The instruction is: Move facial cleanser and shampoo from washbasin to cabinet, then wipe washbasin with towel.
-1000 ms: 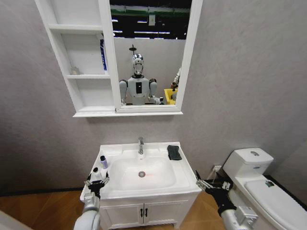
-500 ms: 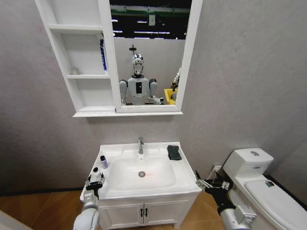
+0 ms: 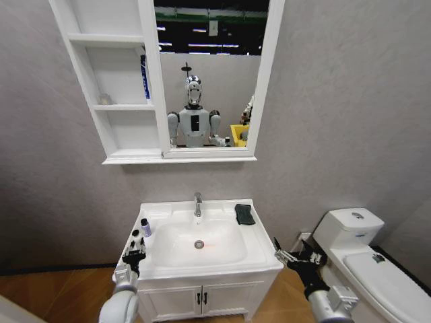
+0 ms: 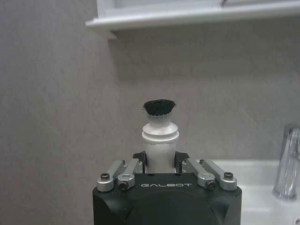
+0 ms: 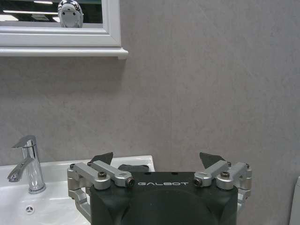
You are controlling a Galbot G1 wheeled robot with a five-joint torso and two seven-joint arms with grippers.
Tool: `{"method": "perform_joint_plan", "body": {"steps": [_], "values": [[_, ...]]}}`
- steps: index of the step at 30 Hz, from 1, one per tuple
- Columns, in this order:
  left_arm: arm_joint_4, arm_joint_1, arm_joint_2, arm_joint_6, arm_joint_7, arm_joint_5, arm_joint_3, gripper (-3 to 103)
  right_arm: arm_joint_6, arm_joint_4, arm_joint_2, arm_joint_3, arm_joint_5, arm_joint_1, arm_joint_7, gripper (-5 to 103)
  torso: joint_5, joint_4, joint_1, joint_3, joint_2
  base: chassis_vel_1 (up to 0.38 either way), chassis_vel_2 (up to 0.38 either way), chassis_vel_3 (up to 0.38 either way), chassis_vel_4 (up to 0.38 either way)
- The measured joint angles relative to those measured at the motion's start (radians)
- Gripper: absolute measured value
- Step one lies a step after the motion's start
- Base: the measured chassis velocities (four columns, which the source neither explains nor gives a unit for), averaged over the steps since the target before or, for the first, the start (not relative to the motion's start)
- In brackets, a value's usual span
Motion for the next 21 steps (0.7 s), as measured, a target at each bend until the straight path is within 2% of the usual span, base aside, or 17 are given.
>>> {"method": "perform_joint_plan", "body": {"steps": [1, 2, 3, 4, 5, 6, 7, 10, 11, 12, 13, 16, 17, 18, 19, 21], "values": [[-0.067, -0.015, 0.056, 0.068, -0.056, -0.086, -0.002, 30, -0.005, -0.002, -0.006, -0.005, 0.0, 0.009, 0.0, 100, 0.0004, -0.0001, 0.0, 0.0, 0.0, 0.0, 0.0, 0.0, 0.0], [-0.154, -0.064, 0.161, 0.186, -0.148, -0.258, -0.007, 30, -0.012, -0.008, -0.011, -0.012, 0.0, 0.02, 0.0, 100, 0.001, 0.001, 0.0, 0.0, 0.0, 0.0, 0.0, 0.0, 0.0], [-0.197, -0.118, 0.249, 0.262, -0.206, -0.389, -0.009, 30, -0.013, -0.012, -0.009, -0.015, 0.001, 0.023, -0.001, 100, 0.0005, 0.0005, 0.0, 0.0, 0.0, 0.0, 0.0, 0.0, 0.0], [-0.197, -0.118, 0.249, 0.262, -0.206, -0.389, -0.009, 30, -0.013, -0.012, -0.009, -0.015, 0.001, 0.023, -0.001, 100, 0.0005, 0.0005, 0.0, 0.0, 0.0, 0.0, 0.0, 0.0, 0.0], [-0.215, -0.157, 0.306, 0.299, -0.237, -0.463, -0.013, 30, -0.013, -0.015, -0.007, -0.016, 0.0, 0.024, -0.001, 100, 0.0005, -0.0002, 0.0, 0.0, 0.0, 0.0, 0.0, 0.0, 0.0], [-0.226, -0.238, 0.427, 0.348, -0.288, -0.597, -0.016, 30, -0.013, -0.022, 0.0, -0.016, -0.001, 0.024, -0.002, 100, 0.0004, -0.0004, 0.0, 0.0, 0.0, 0.0, 0.0, 0.0, 0.0], [-0.226, -0.238, 0.427, 0.348, -0.288, -0.597, -0.016, 30, -0.013, -0.022, 0.0, -0.016, -0.001, 0.024, -0.002, 100, 0.0004, -0.0004, 0.0, 0.0, 0.0, 0.0, 0.0, 0.0, 0.0], [-0.174, -0.396, 0.624, 0.381, -0.328, -0.768, -0.009, 30, 0.005, -0.034, 0.015, -0.013, -0.005, 0.016, -0.008, 100, 0.0006, -0.0001, 0.0, 0.0, 0.0, 0.0, 0.0, 0.0, 0.0], [-0.174, -0.396, 0.624, 0.381, -0.328, -0.768, -0.009, 30, 0.005, -0.034, 0.015, -0.013, -0.005, 0.016, -0.008, 100, 0.0006, -0.0001, 0.0, 0.0, 0.0, 0.0, 0.0, 0.0, 0.0], [-0.148, -0.441, 0.657, 0.384, -0.326, -0.788, 0.0, 30, 0.01, -0.036, 0.018, -0.011, -0.005, 0.013, -0.009, 100, 0.0006, 0.0001, 0.0, 0.0, 0.0, 0.0, 0.0, 0.0, 0.0], [-0.089, -0.537, 0.701, 0.387, -0.307, -0.812, 0.031, 30, 0.02, -0.04, 0.023, -0.005, -0.008, 0.008, -0.009, 100, 0.0005, 0.0001, 0.0, 0.0, 0.0, 0.0, 0.0, 0.0, 0.0], [-0.048, -0.608, 0.72, 0.39, -0.293, -0.824, 0.067, 30, 0.025, -0.043, 0.024, -0.001, -0.01, 0.005, -0.009, 100, 0.0004, 0.0002, 0.0, 0.0, 0.0, 0.0, 0.0, 0.0, 0.0], [-0.009, -0.669, 0.731, 0.391, -0.279, -0.833, 0.105, 30, 0.027, -0.044, 0.024, 0.002, -0.01, 0.003, -0.008, 100, 0.0004, 0.0001, 0.0, 0.0, 0.0, 0.0, 0.0, 0.0, 0.0], [0.067, -0.782, 0.74, 0.393, -0.255, -0.849, 0.179, 30, 0.028, -0.044, 0.022, 0.008, -0.007, -0.001, -0.006, 100, 0.0003, 0.0002, 0.0, 0.0, 0.0, 0.0, 0.0, 0.0, 0.0], [0.067, -0.782, 0.74, 0.393, -0.255, -0.849, 0.179, 30, 0.028, -0.044, 0.022, 0.008, -0.007, -0.001, -0.006, 100, 0.0003, 0.0002, 0.0, 0.0, 0.0, 0.0, 0.0, 0.0, 0.0], [0.209, -0.966, 0.731, 0.391, -0.231, -0.857, 0.305, 30, 0.028, -0.036, 0.015, 0.017, 0.001, -0.008, -0.004, 100, 0.0009, -0.0001, 0.0, 0.0, 0.0, 0.0, 0.0, 0.0, 0.0]]}}
